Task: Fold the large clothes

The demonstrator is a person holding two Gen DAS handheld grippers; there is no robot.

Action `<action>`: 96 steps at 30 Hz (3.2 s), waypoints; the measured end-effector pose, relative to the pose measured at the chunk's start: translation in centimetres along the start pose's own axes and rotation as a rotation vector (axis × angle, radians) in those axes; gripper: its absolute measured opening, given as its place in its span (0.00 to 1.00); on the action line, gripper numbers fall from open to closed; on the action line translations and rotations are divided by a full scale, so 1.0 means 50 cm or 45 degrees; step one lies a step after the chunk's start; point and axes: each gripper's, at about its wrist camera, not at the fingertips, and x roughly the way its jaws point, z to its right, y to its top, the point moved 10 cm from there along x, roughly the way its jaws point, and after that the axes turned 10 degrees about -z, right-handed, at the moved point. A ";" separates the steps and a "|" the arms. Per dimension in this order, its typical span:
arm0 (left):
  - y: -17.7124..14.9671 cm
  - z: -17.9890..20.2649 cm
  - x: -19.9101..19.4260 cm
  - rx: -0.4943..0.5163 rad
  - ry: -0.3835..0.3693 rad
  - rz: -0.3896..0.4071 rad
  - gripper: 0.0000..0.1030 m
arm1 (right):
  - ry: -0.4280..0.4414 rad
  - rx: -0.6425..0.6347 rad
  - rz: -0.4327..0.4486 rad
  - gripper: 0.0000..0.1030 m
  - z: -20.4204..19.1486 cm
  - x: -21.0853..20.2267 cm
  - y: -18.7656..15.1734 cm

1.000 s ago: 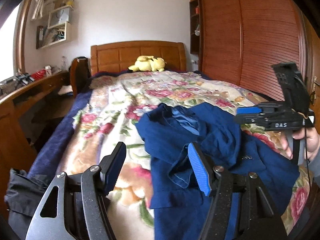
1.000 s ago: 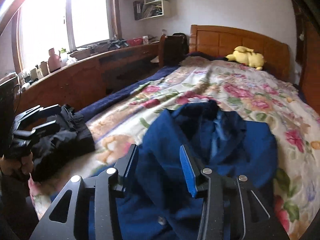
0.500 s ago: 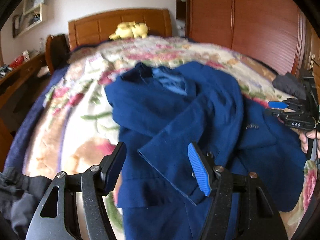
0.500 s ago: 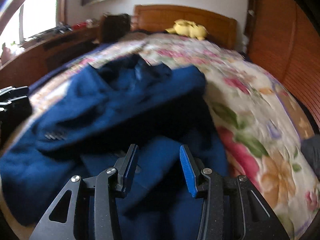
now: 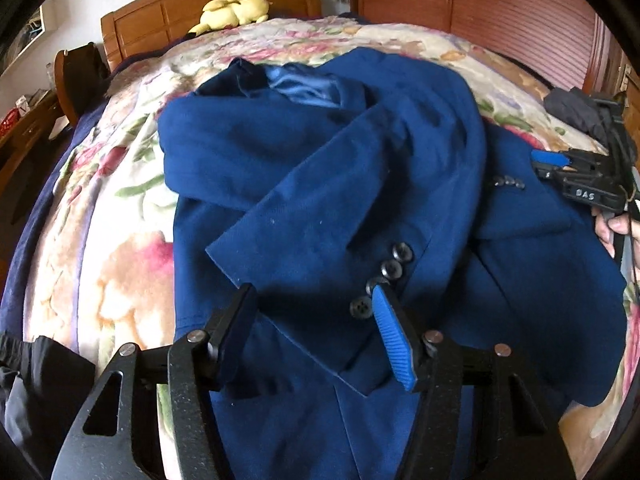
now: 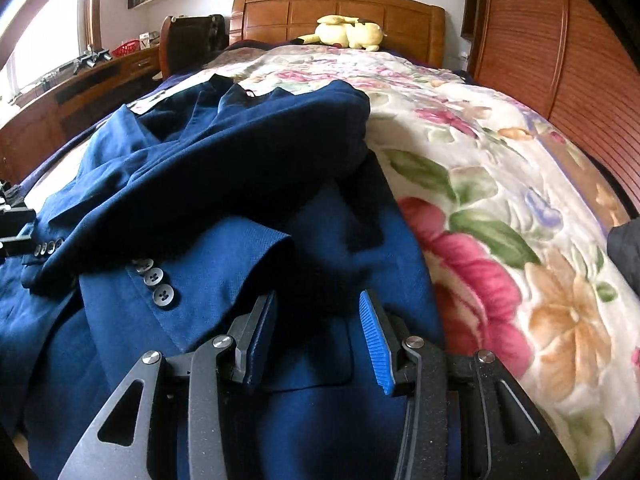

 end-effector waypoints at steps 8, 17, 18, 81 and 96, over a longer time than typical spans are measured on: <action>-0.027 -0.003 0.000 -0.068 -0.034 -0.022 0.60 | 0.015 0.008 0.030 0.43 0.009 0.007 -0.005; -0.012 0.023 -0.014 -0.073 -0.086 0.071 0.44 | 0.046 -0.023 0.176 0.62 -0.001 -0.043 -0.005; -0.012 0.020 -0.011 -0.077 -0.076 0.064 0.44 | 0.054 -0.017 0.181 0.63 0.002 -0.045 -0.006; -0.249 -0.112 -0.127 -0.214 0.178 0.070 0.37 | 0.045 -0.103 0.113 0.65 -0.004 -0.152 -0.107; -0.278 -0.117 -0.087 -0.215 0.169 -0.015 0.37 | -0.134 -0.070 -0.064 0.65 0.101 -0.160 -0.185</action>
